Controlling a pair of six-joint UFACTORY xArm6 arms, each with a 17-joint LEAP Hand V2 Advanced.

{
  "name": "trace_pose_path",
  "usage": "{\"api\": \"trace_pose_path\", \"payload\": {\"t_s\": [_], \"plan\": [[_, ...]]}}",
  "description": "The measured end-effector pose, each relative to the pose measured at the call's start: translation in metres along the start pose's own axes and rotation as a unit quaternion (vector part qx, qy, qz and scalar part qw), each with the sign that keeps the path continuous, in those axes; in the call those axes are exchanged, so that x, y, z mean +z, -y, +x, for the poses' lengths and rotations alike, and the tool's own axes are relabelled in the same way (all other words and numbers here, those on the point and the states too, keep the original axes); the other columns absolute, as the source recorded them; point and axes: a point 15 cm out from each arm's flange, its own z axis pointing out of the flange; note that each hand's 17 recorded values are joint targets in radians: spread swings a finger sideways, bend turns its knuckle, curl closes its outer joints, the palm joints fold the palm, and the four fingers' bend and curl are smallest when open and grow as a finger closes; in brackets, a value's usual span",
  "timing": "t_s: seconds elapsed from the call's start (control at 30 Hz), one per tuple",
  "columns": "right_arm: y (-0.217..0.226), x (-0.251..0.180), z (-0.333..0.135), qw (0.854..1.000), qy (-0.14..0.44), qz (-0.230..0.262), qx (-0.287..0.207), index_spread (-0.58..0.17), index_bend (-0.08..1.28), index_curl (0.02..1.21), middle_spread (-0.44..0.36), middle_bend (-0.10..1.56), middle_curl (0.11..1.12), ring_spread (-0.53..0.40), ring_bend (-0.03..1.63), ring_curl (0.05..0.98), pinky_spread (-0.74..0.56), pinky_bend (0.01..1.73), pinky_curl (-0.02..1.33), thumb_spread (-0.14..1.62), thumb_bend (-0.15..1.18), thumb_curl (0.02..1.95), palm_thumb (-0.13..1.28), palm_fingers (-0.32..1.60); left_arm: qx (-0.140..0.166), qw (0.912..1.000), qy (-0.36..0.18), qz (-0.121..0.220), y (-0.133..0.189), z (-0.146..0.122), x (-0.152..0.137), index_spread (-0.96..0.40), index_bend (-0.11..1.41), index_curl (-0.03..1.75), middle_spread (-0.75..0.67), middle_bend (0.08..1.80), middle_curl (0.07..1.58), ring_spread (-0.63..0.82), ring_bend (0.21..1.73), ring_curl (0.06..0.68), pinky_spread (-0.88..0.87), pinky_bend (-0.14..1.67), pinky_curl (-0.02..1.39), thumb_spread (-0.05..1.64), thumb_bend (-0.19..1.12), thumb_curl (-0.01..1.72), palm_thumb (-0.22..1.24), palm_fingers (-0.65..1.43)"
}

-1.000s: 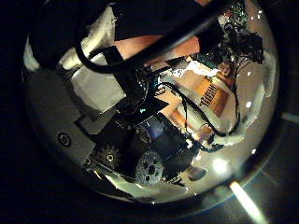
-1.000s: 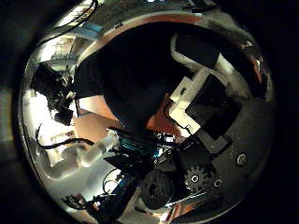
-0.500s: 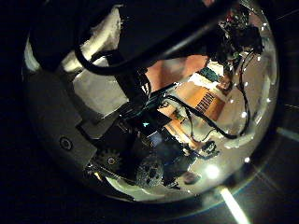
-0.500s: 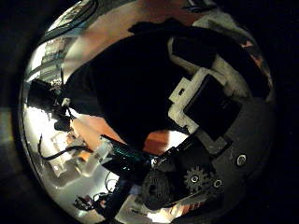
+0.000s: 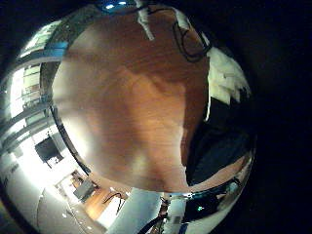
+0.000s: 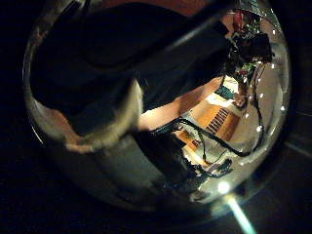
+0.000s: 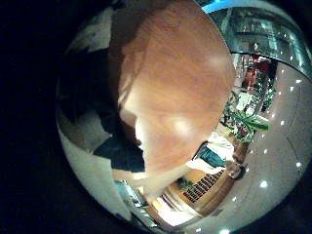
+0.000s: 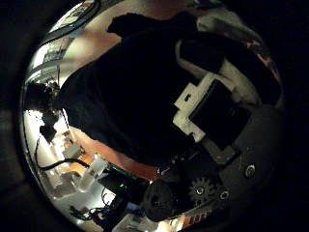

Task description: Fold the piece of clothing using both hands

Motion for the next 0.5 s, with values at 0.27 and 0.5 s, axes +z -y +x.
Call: {"api": "trace_pose_path", "payload": {"t_s": [0.27, 0.5], "plan": [[-0.014, -0.053, 0.042, 0.999, 0.002, 0.052, 0.008, -0.463, 0.18, 0.56, -0.177, 0.34, 0.5, -0.005, 0.74, 0.419, 0.06, 0.92, 0.65, 1.17, -0.04, 0.47, 0.64, -0.14, -0.019, 0.9989, -0.008, 0.043, 0.002, -0.012, -0.026, -0.11, 0.08, 0.73, 0.32, 0.22, 0.45, 0.36, 0.74, 0.281, 0.23, 0.48, 0.64, 1.05, -0.04, 0.28, -0.01, -0.26], [-0.043, -0.12, 0.066, 0.993, 0.036, 0.115, 0.015, -0.456, 0.16, 0.45, -0.127, 0.27, 0.44, 0.091, 0.62, 0.34, 0.32, 0.75, 0.53, 1.18, -0.02, 0.43, 0.56, 0.01, -0.008, 0.9958, -0.014, 0.09, -0.018, -0.002, -0.071, 0.0, 0.08, 0.49, 0.47, 0.15, 0.35, 0.53, 0.62, 0.223, 0.5, 0.39, 0.5, 1.02, -0.04, 0.26, -0.03, -0.2]]}}
